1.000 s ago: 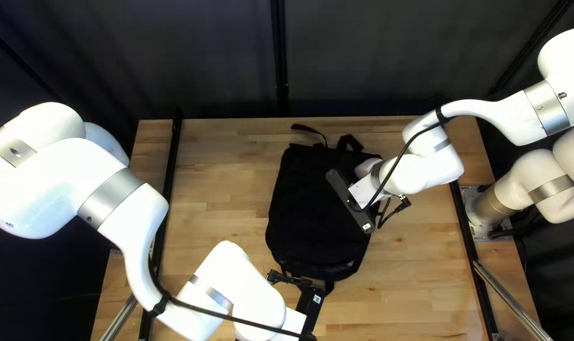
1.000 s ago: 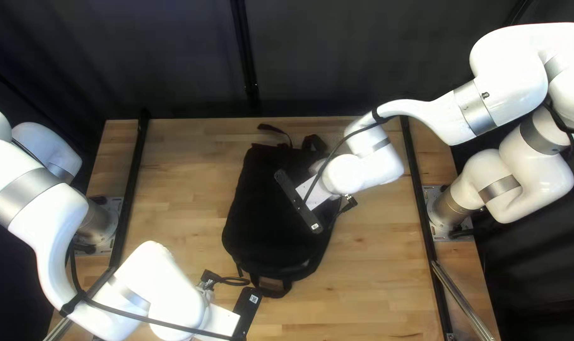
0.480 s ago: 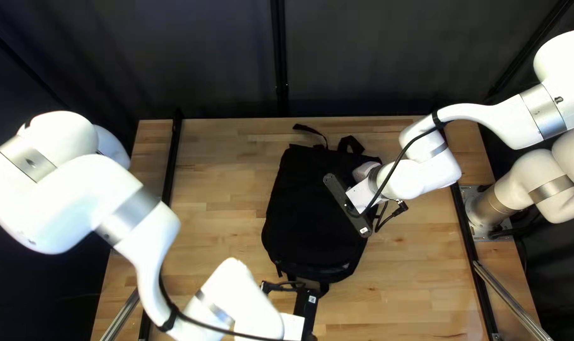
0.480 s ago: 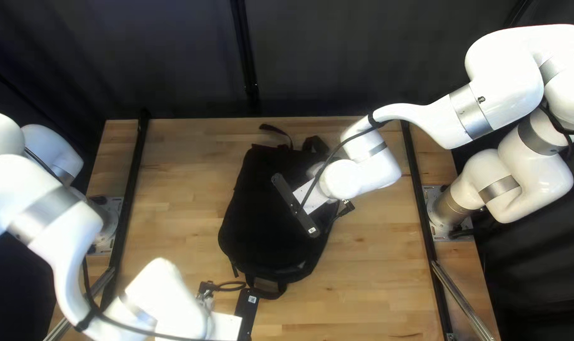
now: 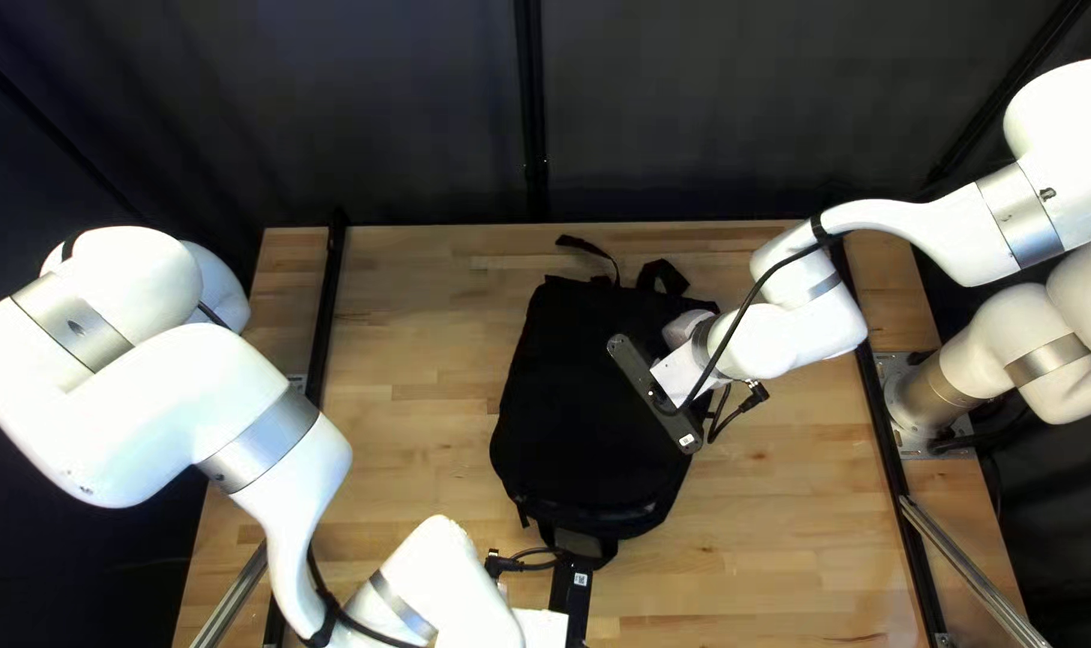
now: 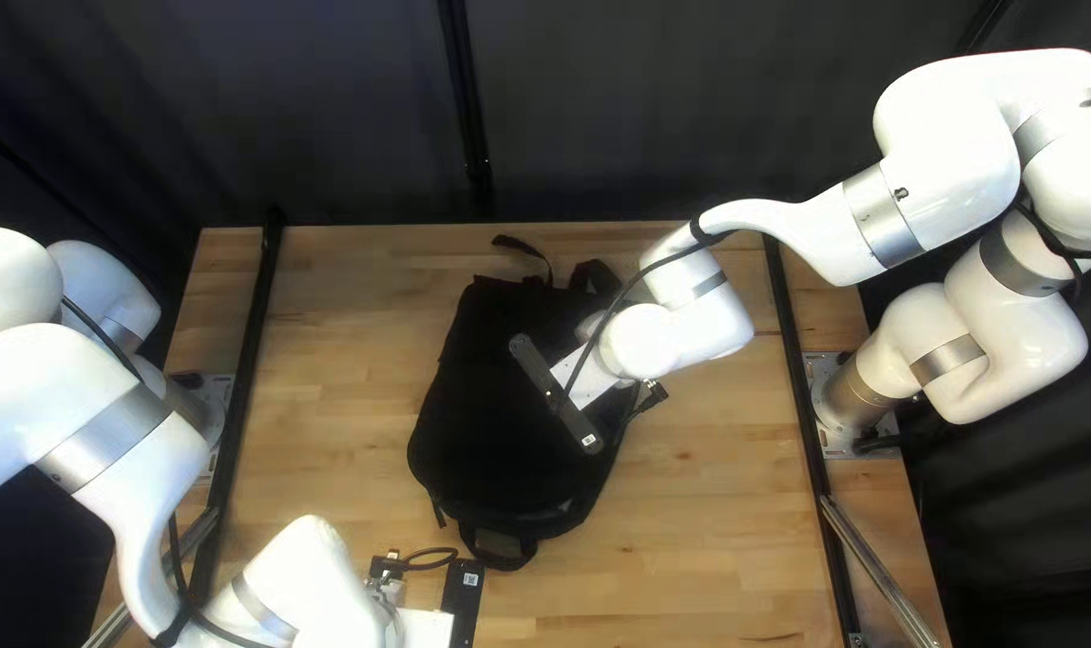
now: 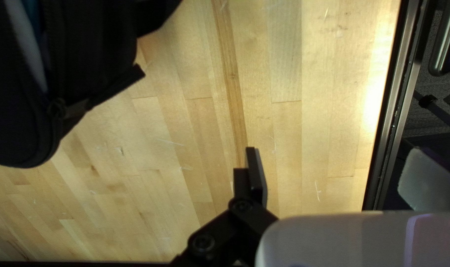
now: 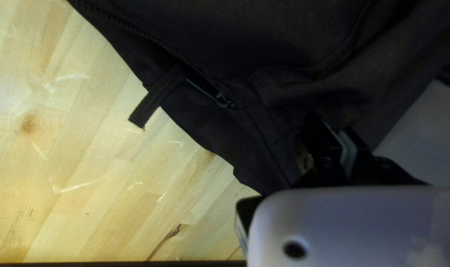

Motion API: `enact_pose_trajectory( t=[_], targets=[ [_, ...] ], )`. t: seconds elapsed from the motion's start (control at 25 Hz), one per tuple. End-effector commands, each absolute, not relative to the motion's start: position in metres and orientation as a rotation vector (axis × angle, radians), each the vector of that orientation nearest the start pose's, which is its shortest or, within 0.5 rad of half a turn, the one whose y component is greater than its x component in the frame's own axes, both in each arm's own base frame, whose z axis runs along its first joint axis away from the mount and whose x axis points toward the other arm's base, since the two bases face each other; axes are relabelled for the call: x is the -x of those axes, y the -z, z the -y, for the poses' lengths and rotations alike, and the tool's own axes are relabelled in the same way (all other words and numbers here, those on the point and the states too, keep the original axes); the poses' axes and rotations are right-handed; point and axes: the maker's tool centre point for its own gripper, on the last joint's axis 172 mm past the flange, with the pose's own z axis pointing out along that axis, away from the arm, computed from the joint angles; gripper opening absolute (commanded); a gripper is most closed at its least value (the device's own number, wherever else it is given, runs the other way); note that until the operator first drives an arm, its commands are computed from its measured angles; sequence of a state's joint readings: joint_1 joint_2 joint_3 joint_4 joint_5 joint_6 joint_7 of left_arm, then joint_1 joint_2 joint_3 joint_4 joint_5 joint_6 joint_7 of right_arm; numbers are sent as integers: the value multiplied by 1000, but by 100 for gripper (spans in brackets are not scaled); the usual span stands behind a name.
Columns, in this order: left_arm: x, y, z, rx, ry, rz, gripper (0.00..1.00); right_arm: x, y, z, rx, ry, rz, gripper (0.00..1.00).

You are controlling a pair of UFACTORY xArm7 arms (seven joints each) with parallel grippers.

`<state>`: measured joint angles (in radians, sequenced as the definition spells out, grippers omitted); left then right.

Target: Remove a lunch box from a kids backpack

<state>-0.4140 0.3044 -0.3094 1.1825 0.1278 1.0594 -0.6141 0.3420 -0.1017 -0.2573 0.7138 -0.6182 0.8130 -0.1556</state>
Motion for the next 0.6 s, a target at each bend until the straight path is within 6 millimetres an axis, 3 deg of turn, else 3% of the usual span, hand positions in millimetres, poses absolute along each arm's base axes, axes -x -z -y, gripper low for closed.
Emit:
enact_pose_trajectory(
  t=[0.04,0.16,0.32,0.6],
  targets=[
    [-371,-100,306,3012,-182,-265,100,-426,-131,45,3354,-15,1183,0],
    [-370,-99,307,3025,-192,-244,100,-426,-130,48,3353,-9,1183,0],
    [-388,-95,306,2964,-113,20,100,-427,-132,49,3351,-1,1190,0],
    [-373,-98,312,2773,86,136,100,-423,-127,51,3337,0,1195,0]
  ],
)
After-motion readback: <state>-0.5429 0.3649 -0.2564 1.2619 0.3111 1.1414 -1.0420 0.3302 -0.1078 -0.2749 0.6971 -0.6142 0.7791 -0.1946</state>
